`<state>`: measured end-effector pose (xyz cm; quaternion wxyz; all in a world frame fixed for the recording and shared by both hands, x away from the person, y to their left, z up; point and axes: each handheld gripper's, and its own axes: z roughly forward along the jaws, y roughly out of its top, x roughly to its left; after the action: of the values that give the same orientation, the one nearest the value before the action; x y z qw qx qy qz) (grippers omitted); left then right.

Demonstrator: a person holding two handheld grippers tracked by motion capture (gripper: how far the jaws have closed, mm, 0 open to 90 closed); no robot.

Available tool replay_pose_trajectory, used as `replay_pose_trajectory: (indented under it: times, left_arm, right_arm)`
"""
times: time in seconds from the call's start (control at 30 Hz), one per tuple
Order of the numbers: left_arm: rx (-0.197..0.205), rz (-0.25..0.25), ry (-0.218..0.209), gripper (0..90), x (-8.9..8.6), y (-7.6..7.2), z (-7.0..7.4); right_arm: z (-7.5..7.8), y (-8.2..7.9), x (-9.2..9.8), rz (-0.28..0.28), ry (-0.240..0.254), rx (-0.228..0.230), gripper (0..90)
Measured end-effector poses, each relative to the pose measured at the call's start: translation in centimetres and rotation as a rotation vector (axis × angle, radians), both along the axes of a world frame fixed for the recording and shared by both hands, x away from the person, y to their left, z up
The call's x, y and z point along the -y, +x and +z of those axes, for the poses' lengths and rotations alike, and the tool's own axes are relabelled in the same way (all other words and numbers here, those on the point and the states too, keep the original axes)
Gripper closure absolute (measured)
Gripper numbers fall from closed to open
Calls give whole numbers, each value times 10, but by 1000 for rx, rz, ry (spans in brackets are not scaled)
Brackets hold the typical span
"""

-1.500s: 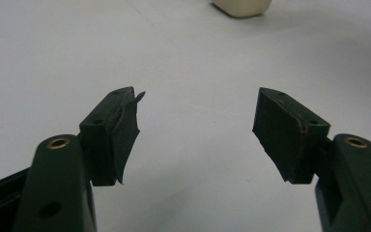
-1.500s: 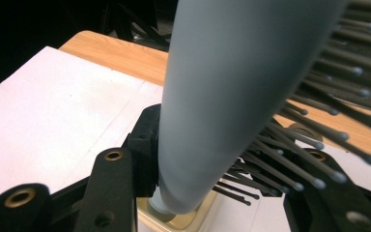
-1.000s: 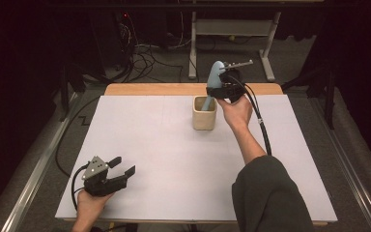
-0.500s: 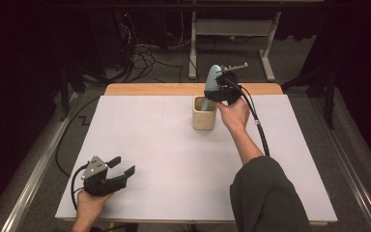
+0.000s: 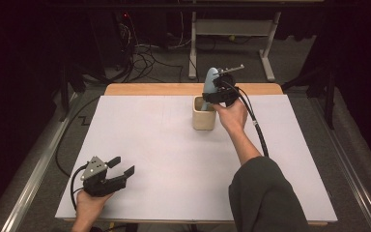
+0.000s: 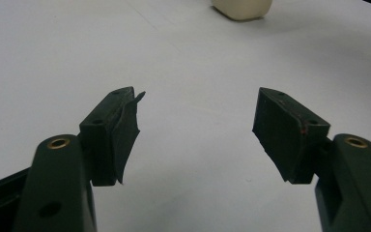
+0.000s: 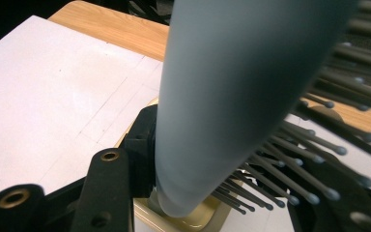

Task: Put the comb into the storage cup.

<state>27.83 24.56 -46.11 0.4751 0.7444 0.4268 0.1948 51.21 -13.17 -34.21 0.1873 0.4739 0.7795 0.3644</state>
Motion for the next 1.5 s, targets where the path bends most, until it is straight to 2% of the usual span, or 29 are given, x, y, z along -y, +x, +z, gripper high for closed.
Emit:
replay_pose_trajectory:
  times: [0.93,1.23,1.4,1.5]
  left_arm:
    - [0,1,0,333,-1,-1,0]
    - [-1,0,1,333,0,-1,0]
    - [0,1,0,333,-1,-1,0]
    - [-2,1,1,333,0,-1,0]
  right_arm:
    - [-9,3,-1,-8,-13,-27,497]
    - [-9,3,3,-24,-15,-31,442]
    - [-10,4,6,-26,3,-33,411]
    - [-12,4,9,-21,32,-27,383]
